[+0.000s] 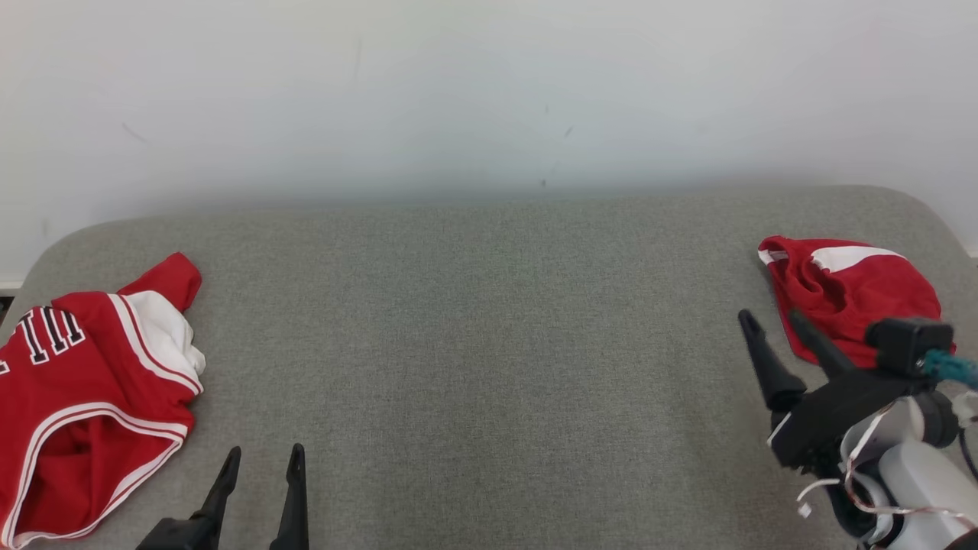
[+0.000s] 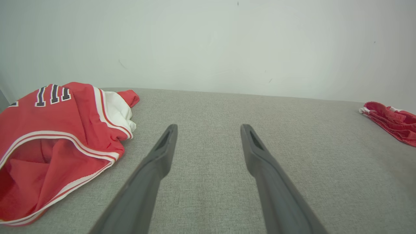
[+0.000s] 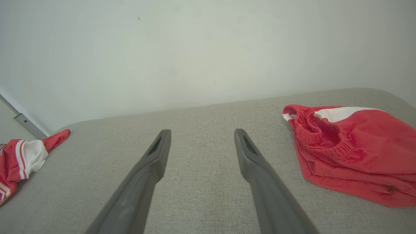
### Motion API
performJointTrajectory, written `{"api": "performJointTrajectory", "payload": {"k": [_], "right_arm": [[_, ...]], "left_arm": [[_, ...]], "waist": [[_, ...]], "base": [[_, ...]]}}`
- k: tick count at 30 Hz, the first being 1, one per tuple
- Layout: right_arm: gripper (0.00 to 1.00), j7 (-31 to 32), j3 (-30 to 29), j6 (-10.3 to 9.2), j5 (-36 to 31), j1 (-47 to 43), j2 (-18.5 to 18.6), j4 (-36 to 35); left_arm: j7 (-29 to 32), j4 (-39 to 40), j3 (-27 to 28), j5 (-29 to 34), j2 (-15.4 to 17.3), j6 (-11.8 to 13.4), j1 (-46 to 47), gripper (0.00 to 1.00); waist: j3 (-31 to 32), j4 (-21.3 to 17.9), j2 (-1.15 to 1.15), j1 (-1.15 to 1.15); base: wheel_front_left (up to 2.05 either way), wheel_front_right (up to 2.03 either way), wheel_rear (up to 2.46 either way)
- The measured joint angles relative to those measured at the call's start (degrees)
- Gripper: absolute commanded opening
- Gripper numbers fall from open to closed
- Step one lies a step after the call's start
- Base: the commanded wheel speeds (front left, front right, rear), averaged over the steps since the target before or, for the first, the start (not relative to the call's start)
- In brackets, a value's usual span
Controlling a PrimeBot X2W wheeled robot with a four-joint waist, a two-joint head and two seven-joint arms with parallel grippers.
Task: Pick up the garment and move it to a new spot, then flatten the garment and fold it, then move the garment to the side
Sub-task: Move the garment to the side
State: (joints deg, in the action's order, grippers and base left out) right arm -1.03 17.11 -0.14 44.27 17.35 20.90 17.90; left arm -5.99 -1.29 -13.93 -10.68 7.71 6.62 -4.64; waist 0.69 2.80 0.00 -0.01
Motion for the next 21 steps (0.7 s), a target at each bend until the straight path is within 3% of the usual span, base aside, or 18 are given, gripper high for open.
{"api": "performJointTrajectory", "payload": {"k": [10, 12, 21], "right_arm": [[1.0, -6.0, 2.0, -2.22, -3.9, -5.1, -1.7, -3.7], [1.0, -7.8, 1.1, -3.46, -4.9, -6.7, -1.3, -4.6], [1.0, -11.2, 0.7, -4.94, -8.4, -13.6, 0.4, -6.0]], "left_arm": [[0.4, 0.2, 2.3, 0.3, 0.4, 0.4, -2.6, 1.0], [0.5, 0.3, 1.8, 1.4, 0.2, 0.4, -2.5, 1.0], [0.7, 1.3, 3.2, 1.8, -0.2, 0.4, -3.3, 1.0]], "waist": [[1.5, -1.0, 0.0, 0.01], [1.9, -1.2, 0.0, 0.01], [2.4, -1.6, 0.01, 0.01]], "base": [[0.0, 0.0, 0.0], [0.0, 0.0, 0.0], [0.0, 0.0, 0.0]]}}
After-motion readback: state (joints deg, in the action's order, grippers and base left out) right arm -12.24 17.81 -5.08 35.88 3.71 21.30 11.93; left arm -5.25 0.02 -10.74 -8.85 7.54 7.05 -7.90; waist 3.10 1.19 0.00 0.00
